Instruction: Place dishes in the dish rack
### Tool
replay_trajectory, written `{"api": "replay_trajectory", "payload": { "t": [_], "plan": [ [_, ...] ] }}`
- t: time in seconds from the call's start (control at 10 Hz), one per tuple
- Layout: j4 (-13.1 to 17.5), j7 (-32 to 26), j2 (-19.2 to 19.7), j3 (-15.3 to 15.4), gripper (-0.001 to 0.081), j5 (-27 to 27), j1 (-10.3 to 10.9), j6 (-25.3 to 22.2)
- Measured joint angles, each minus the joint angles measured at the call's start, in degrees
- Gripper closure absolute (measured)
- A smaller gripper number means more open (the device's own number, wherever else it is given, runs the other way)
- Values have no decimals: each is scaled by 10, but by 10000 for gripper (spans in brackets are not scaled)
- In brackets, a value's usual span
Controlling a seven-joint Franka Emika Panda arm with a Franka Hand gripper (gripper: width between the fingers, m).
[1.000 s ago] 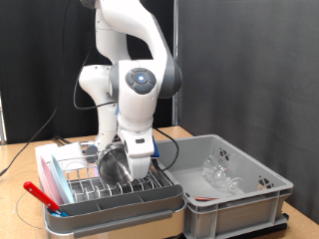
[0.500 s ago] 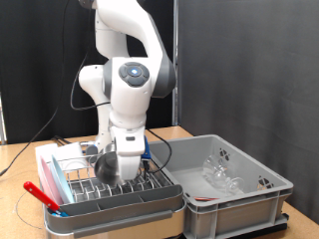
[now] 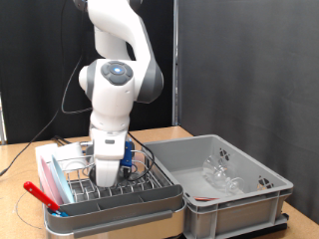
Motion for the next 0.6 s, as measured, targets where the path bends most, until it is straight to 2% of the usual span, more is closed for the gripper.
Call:
{"api": "replay_trajectory", "payload": {
  "t": [0.4,0.5,0.6],
  "plan": [
    [27,-5,13,-15,1,-10,-4,1],
    [32,-15,16,-15,1,-6,-4,-12],
    [42,-39,21,-15,1,10,-4,-56]
  ]
}}
